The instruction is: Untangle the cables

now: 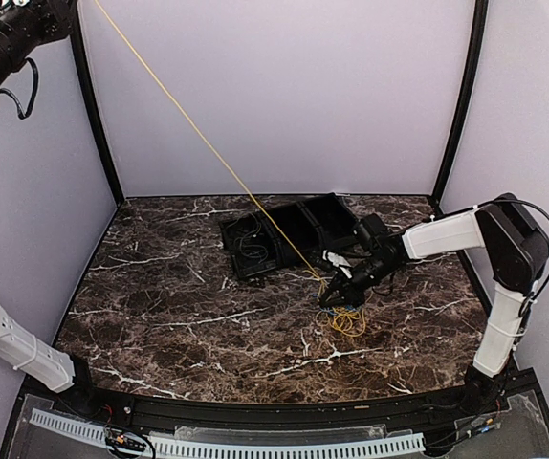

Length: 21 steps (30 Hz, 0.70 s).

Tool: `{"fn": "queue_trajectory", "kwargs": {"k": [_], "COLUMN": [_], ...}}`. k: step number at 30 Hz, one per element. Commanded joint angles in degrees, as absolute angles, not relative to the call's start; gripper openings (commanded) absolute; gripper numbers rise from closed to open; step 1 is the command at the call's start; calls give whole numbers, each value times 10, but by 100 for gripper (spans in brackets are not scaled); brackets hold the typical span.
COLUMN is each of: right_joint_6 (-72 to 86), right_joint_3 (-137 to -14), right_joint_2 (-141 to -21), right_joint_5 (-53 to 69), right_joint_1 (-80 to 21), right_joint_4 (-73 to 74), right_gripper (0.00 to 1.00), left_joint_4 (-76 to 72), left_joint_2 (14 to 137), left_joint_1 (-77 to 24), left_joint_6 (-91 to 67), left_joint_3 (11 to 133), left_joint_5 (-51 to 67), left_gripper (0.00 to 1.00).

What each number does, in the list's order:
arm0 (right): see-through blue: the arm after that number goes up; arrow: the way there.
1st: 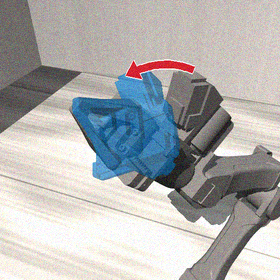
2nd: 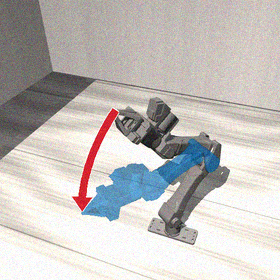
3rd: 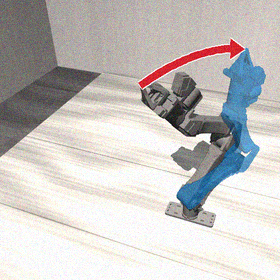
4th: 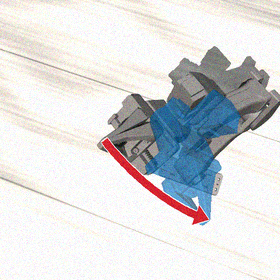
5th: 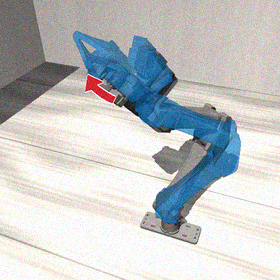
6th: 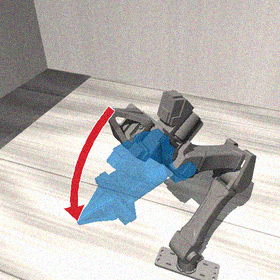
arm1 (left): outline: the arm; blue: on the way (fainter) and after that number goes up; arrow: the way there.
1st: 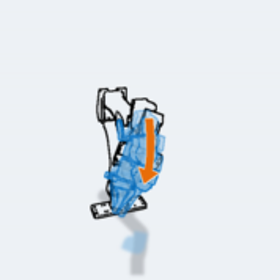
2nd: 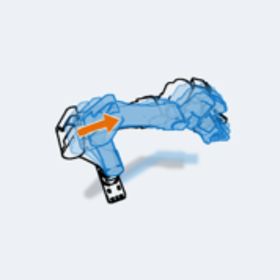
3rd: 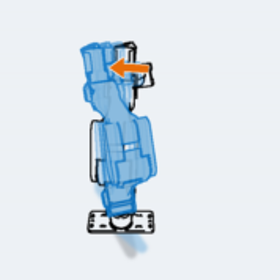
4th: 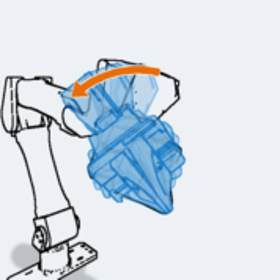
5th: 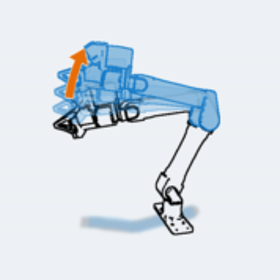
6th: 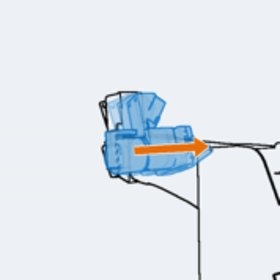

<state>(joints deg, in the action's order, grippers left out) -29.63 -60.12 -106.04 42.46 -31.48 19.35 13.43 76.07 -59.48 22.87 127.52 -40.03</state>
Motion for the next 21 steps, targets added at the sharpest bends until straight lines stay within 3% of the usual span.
{"fn": "queue_trajectory", "kwargs": {"k": [1, 3, 6, 10, 15, 19, 21], "right_joint_6": [-287, -284, -289, -296, -314, -336, -342], "right_joint_3": [-592, -591, -600, -602, -616, -644, -658], "right_joint_2": [-1070, -1073, -1080, -1042, -973, -960, -957], "right_joint_5": [382, 369, 365, 409, 475, 480, 480], "right_joint_1": [-309, -308, -298, -263, -255, -256, -255], "right_joint_4": [223, 223, 246, 255, 269, 312, 329], "right_gripper": [0, 0, 9, 1, 0, 22, 27], "left_joint_4": [64, 56, 32, 39, 93, 105, 118], "left_joint_2": [727, 723, 717, 725, 714, 696, 694], "left_joint_1": [-592, -592, -592, -592, -592, -593, -592], "left_joint_6": [248, 250, 282, 305, 248, 176, 129], "left_joint_3": [1253, 1237, 1244, 1273, 1179, 1075, 1041], "left_joint_5": [-426, -444, -471, -493, -487, -464, -459], "left_gripper": [0, 0, 0, 0, 0, 0, 0]}}
